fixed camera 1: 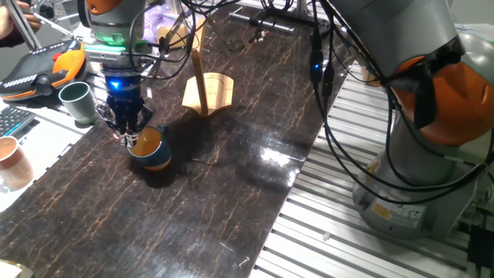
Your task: Take the cup off the cup rack
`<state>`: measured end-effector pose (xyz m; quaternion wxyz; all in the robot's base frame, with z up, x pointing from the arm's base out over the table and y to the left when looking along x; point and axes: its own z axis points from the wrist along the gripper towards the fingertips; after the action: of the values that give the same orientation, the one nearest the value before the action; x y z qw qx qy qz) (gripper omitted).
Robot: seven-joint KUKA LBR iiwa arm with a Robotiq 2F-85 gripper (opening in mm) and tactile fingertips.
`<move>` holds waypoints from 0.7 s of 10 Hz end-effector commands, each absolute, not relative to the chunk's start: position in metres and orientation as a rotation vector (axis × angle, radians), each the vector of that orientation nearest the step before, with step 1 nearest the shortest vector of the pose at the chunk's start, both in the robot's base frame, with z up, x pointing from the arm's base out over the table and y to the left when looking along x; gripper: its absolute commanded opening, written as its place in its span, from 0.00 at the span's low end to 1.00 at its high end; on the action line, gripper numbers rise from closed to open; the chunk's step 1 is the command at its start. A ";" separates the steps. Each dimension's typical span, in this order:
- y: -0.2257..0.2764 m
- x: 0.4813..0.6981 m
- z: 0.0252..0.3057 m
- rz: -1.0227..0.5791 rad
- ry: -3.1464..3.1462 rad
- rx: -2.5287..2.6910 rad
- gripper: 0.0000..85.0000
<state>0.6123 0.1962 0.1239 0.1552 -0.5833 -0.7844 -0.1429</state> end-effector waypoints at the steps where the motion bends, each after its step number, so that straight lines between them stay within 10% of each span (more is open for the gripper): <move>1: 0.196 0.612 0.123 -0.412 -2.248 -1.672 0.01; 7: 0.196 0.613 0.122 -0.414 -2.267 -1.703 0.17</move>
<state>0.6130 0.1957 0.1225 0.1371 -0.5879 -0.7843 -0.1430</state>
